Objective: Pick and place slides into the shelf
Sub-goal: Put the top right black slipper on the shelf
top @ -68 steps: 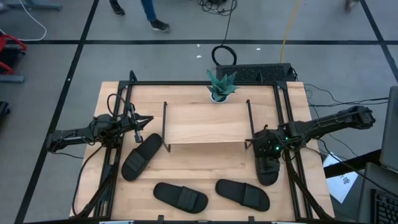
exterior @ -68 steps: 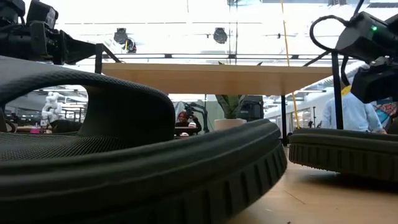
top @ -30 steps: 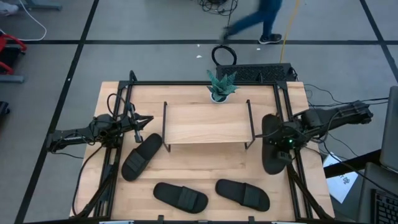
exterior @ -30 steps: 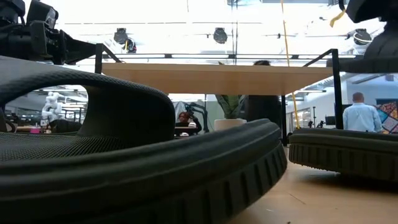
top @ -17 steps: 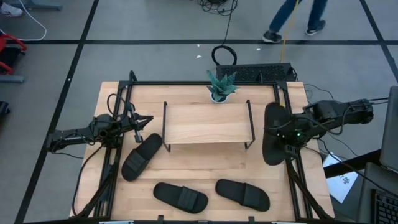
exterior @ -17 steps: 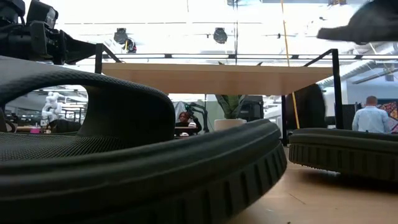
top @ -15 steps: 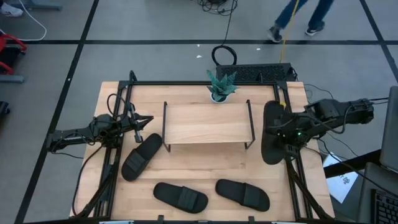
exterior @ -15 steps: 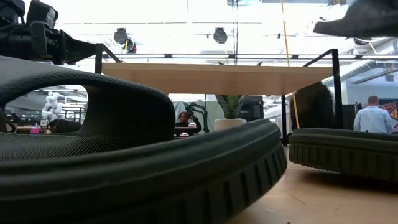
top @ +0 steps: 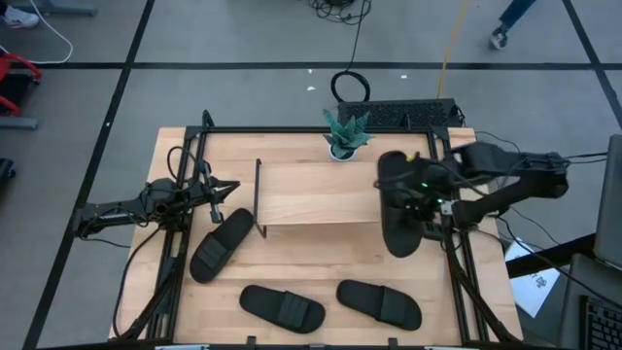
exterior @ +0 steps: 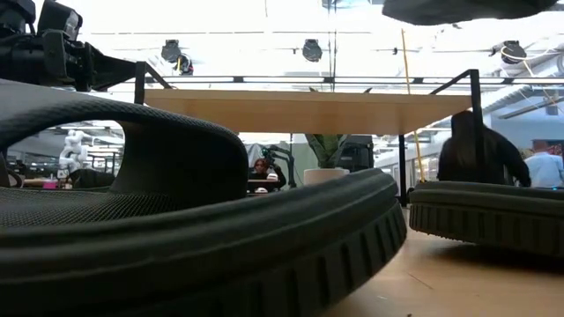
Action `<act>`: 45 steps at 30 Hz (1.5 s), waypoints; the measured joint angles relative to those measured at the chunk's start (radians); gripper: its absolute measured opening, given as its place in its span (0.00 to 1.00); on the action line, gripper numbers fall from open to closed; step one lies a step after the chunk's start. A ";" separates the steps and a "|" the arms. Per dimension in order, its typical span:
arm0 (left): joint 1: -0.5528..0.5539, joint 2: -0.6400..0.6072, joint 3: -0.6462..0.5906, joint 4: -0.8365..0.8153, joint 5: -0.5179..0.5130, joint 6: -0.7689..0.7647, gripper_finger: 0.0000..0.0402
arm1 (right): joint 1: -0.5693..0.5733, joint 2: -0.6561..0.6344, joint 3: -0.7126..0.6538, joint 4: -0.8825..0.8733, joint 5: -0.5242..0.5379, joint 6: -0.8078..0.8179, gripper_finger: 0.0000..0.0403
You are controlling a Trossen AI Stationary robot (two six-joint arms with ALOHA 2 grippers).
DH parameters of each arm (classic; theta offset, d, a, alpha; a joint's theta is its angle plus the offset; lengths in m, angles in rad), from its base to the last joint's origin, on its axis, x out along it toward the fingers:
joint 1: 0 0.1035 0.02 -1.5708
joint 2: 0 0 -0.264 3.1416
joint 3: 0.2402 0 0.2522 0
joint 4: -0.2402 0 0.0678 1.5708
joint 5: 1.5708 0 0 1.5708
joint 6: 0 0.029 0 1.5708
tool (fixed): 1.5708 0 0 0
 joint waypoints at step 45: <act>0.000 0.000 0.000 -0.009 0.000 -0.009 0.08 | -0.301 0.318 0.008 0.128 -0.274 -0.107 0.01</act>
